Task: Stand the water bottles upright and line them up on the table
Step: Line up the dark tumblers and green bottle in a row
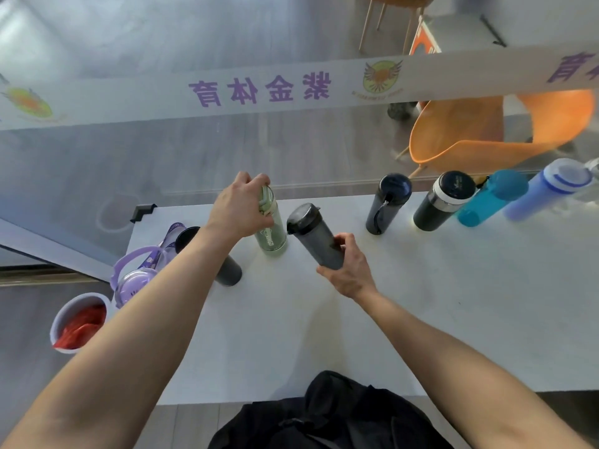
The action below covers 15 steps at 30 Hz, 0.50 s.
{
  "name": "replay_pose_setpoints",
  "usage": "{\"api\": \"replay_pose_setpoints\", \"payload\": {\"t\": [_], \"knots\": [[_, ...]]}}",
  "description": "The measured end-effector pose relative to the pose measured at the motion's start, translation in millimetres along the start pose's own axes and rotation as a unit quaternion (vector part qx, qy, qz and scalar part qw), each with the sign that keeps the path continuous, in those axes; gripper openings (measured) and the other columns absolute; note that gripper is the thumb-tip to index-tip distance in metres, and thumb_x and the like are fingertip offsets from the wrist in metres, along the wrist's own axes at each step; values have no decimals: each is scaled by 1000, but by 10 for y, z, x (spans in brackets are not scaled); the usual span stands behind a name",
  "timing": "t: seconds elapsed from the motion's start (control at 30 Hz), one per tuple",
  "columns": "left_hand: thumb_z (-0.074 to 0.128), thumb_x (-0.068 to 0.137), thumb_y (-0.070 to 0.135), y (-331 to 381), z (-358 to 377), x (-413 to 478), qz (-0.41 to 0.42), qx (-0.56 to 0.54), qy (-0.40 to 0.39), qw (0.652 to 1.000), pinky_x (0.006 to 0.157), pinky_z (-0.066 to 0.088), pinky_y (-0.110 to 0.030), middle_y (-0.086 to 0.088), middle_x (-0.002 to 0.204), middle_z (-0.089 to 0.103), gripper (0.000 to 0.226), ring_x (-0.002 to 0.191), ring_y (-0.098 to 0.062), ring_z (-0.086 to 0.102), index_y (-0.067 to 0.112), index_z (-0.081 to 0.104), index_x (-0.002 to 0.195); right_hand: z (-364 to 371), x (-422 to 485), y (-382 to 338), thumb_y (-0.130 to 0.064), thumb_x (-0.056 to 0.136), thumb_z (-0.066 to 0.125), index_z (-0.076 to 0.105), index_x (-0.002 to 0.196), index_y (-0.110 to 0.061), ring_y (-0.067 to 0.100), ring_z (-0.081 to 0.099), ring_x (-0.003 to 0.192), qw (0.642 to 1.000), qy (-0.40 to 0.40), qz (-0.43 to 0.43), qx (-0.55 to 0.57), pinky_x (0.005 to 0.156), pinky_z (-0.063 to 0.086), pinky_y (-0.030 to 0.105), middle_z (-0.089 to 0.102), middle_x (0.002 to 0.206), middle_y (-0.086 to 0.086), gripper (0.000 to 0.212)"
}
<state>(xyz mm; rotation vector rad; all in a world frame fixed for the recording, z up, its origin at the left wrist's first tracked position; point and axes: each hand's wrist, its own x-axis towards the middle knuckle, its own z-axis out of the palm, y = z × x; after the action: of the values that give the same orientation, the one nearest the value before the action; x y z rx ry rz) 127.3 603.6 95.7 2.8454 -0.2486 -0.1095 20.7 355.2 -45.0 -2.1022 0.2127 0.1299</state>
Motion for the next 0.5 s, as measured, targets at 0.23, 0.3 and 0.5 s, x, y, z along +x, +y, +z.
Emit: {"api": "replay_pose_setpoints", "payload": {"t": [0.23, 0.3, 0.5], "knots": [[88, 65, 60, -17, -3, -81, 30, 54, -37, 997, 118, 40, -52, -6, 148, 46, 110, 141, -37, 48, 34, 38, 158, -49, 71, -187, -29, 77, 94, 48, 130, -27, 16, 62, 106, 999, -5, -41, 19, 82, 43, 9, 64, 120, -6, 71], [85, 64, 68, 36, -71, -73, 96, 101, -29, 990, 133, 9, -58, -9, 171, 30, 122, 165, -33, 15, 34, 28, 167, -74, 65, -208, -31, 77, 94, 48, 130, -28, 15, 62, 106, 999, 1, -43, 25, 83, 45, 10, 64, 120, -6, 71], [87, 74, 53, 582, -213, 19, 166, -18, -77, 983, 115, 44, -43, 4, 139, 66, 85, 132, -27, 59, 37, 51, 150, -187, 88, -222, -40, 75, 96, 47, 132, -31, 16, 66, 112, 998, 7, -41, 40, 98, 59, 33, 66, 124, -8, 76]]}}
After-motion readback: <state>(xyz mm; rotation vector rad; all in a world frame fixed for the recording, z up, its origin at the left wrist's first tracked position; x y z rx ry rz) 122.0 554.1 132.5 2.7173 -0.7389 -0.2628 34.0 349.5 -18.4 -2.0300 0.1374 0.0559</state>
